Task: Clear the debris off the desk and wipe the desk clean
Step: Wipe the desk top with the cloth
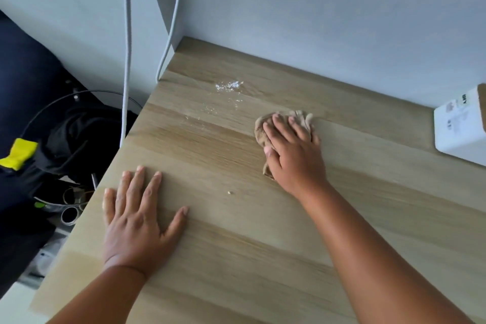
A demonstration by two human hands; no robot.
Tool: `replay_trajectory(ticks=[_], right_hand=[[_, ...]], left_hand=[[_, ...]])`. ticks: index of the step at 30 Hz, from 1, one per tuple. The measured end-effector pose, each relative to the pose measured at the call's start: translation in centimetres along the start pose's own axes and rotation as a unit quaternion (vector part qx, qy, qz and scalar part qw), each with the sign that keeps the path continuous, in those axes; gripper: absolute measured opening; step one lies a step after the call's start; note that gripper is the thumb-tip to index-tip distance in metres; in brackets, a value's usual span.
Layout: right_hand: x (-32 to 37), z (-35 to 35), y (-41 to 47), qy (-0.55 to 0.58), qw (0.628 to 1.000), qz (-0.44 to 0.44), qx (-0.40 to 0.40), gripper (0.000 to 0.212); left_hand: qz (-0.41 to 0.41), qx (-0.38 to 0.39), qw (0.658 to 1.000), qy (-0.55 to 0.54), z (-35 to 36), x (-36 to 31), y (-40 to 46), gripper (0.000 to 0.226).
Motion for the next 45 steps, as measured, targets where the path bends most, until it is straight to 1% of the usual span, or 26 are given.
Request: replay_trajectory(ticks=[2,4,8,10,13,15,18,21,25,29,31,34,37,39,41,43,45], right_hand=[[-1.2,0.2,-1.6,-0.011,1.0,-0.003,0.001,0.055],[-2.0,0.2,-1.3,-0.015,1.0,0.02,0.007,0.057],[-1.9,0.3,3.7,-0.001,0.991,0.127,0.033,0.056],[-0.8,0.1,6.7,0.006,0.987,0.153,0.041,0.057],[2.0,-0.4,9.1,0.013,0.992,0.115,0.042,0.056],[3.5,-0.7,8.7,0.012,0.996,0.074,0.038,0.056],[4.9,-0.9,5.4,0.009,1.0,0.007,0.021,0.056],[5.3,-0.9,1.4,-0.005,1.0,-0.028,0.01,0.055],[4.8,-1.1,-0.4,-0.016,1.0,-0.009,0.007,0.058],[6.9,-0.9,3.0,-0.007,0.998,0.054,0.032,0.065],[9.0,-1.0,5.2,0.001,0.997,0.062,0.037,0.067],[12.7,-1.4,6.9,0.018,0.999,0.009,0.025,0.065],[15.3,-1.6,5.8,0.02,0.997,-0.069,0.008,0.06],[15.5,-1.6,4.2,0.017,0.991,-0.13,0.0,0.058],[14.3,-1.4,2.6,0.014,0.983,-0.18,-0.009,0.058],[12.3,-1.3,1.7,0.015,0.98,-0.198,-0.023,0.057],[10.7,-1.2,2.0,0.016,0.985,-0.168,-0.032,0.057]], left_hand=[[0.0,-0.001,1.0,-0.001,0.0,0.0,0.0,0.088],[0.002,-0.003,1.0,-0.004,-0.1,0.0,0.0,0.088],[0.004,0.003,1.0,-0.001,-0.3,-0.2,-0.1,0.088],[0.004,0.003,1.0,-0.002,-0.4,-0.4,-0.1,0.087],[0.003,0.003,1.0,-0.003,-0.6,-0.6,-0.1,0.087],[0.002,0.003,1.0,-0.008,-0.6,-0.7,-0.1,0.088],[0.002,0.005,1.0,-0.006,-0.6,-0.6,-0.1,0.088],[0.005,0.004,1.0,-0.007,-0.5,-0.5,-0.1,0.088],[0.004,0.001,1.0,-0.008,-0.5,-0.5,-0.1,0.087],[0.006,0.002,1.0,-0.004,-0.4,-0.4,0.0,0.087],[0.006,0.001,1.0,-0.001,-0.4,-0.4,-0.1,0.087],[0.004,0.0,1.0,-0.002,-0.4,-0.4,-0.1,0.087],[0.004,0.001,1.0,-0.003,-0.3,-0.4,-0.1,0.087],[0.005,0.0,1.0,-0.003,-0.3,-0.4,-0.1,0.087],[0.007,0.0,1.0,-0.002,-0.3,-0.3,-0.1,0.087],[0.005,0.001,1.0,0.002,-0.2,-0.2,-0.1,0.087],[0.006,0.001,1.0,0.0,-0.2,-0.3,0.0,0.087]])
Point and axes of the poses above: each hand's wrist, its own y-axis towards the middle knuckle, its own z-axis out of the palm, x = y × z, the point moved 3 cm from there along y, towards the middle knuckle, and after that the axes turned 12 degrees about -y, right-handed, at the moved point
